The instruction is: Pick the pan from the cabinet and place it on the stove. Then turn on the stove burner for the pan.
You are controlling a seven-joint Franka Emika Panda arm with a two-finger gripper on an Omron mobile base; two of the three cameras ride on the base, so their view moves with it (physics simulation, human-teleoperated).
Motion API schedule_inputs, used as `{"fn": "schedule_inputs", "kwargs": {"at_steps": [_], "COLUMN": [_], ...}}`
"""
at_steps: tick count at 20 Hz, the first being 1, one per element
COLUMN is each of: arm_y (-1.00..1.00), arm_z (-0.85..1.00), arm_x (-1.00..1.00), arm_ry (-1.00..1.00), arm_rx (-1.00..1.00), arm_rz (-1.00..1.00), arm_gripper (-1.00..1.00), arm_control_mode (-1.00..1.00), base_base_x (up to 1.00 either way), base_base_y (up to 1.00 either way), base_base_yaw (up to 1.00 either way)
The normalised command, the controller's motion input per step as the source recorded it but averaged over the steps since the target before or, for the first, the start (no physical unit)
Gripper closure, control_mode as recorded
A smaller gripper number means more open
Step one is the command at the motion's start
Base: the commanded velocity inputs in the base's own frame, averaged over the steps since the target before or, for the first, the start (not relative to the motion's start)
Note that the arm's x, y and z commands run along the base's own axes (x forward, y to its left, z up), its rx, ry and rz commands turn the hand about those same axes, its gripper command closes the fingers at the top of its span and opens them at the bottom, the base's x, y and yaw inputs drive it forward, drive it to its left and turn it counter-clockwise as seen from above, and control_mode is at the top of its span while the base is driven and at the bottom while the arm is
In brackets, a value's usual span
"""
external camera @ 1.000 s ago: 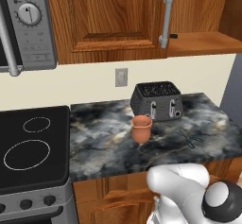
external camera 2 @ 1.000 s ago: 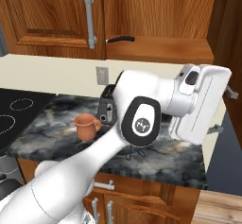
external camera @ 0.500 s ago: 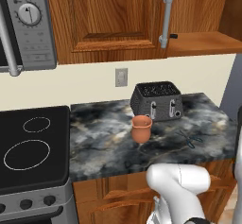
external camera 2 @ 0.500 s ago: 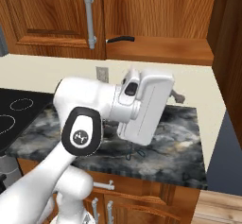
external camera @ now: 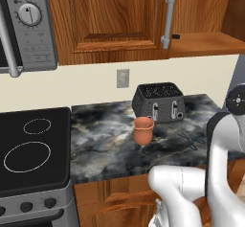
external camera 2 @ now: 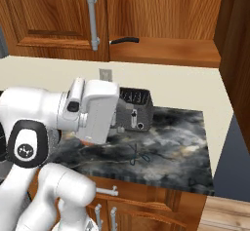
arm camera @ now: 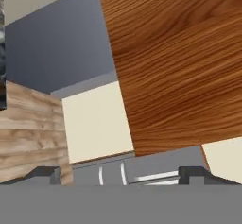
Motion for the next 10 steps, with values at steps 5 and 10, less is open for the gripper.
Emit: {"fn": "schedule_inputs", "kwargs": {"at_steps": [5,10], "arm_y": [0.98,0.67], "arm_z": [0.0,0.0], "arm_x": [0.01,0.27], "arm_ry": [-0.3,-0.3], "arm_rx": [0.15,0.22], "arm_rz": [0.0,0.09], "arm_gripper": [-1.0,-1.0], "arm_control_mode": [-1.0,-1.0], "base_base_x": [0.0,0.0], "base_base_y": [0.0,0.0], "base_base_yaw": [0.0,0.0]}}
